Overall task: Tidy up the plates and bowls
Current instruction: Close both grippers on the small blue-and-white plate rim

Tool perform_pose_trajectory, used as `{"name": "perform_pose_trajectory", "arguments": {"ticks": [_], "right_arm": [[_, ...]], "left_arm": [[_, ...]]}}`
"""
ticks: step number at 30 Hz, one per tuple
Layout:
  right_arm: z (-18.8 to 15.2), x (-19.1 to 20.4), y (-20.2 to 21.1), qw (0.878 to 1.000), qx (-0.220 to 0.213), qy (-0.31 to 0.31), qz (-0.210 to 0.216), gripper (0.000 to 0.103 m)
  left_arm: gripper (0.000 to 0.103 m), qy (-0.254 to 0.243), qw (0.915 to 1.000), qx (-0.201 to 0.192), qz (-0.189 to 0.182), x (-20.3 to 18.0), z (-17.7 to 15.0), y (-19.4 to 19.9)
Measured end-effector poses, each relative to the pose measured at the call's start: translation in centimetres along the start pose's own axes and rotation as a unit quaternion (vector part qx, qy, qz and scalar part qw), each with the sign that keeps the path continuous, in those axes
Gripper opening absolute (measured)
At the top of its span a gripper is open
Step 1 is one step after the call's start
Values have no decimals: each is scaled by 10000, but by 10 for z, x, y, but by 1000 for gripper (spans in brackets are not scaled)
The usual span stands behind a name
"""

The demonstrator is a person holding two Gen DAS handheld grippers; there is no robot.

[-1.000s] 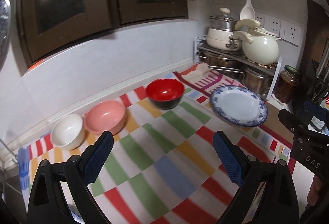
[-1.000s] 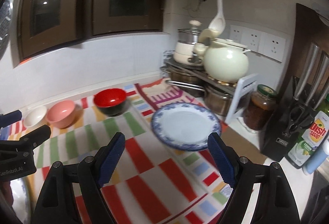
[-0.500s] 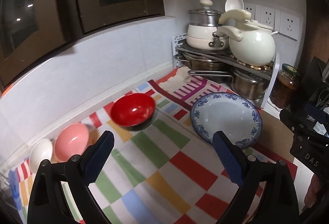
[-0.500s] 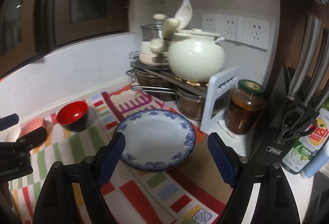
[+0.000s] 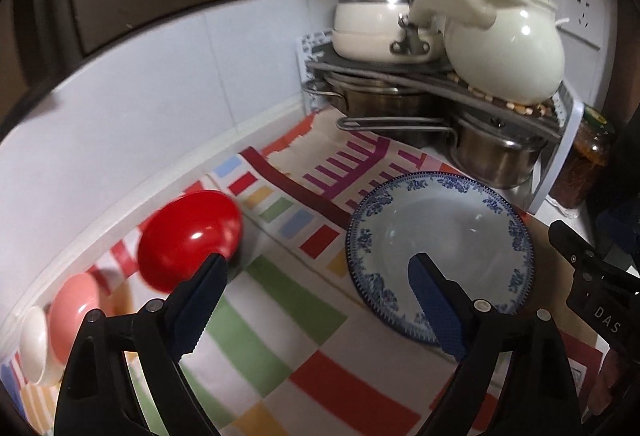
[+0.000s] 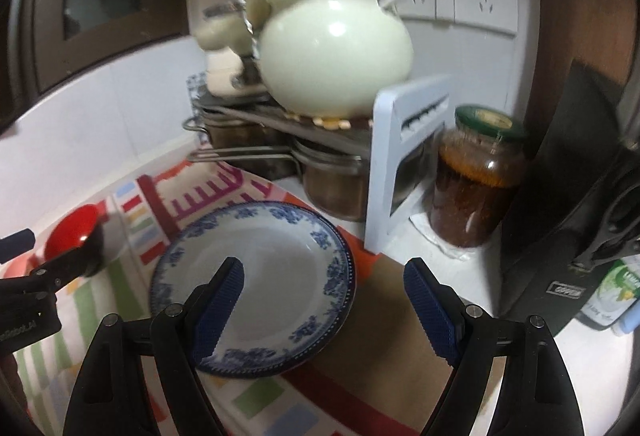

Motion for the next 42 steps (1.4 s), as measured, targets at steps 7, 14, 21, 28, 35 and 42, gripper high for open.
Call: {"name": "perform_pose_trajectory", "arguments": {"ticks": [7, 14, 21, 28, 35, 42], "right_arm": [[-10, 1, -42, 9995, 280, -29, -147, 82], [-20, 7, -72, 9982, 573, 13, -168, 76], [-20, 14, -84, 9977, 642, 74, -189, 67], [-21, 18, -94, 9969, 760, 115, -176, 59], [-28, 17, -102, 9952, 959, 95, -154, 46], [-31, 16, -105, 9940, 1085, 99, -131, 37]], "left_arm": [[88, -20, 9993, 323, -180, 3, -5, -54], [82, 59, 9977, 572, -346, 3, -12, -93], [76, 104, 9969, 632, -449, 5, -11, -113], [66, 143, 9956, 709, -595, 2, -11, -125], [54, 242, 9921, 890, -853, -7, -14, -136], [39, 197, 9921, 882, -870, -11, -11, -138]]}}
Point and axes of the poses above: each gripper's, at about its wrist camera, not at the fingertips, and y roughly against the way its jaws point, x to its left, z to its top, the point moved 10 cm from there along -y, roughly the way its jaws point, and after that the axes turned 15 degrees about -z, right-handed, at the moved point
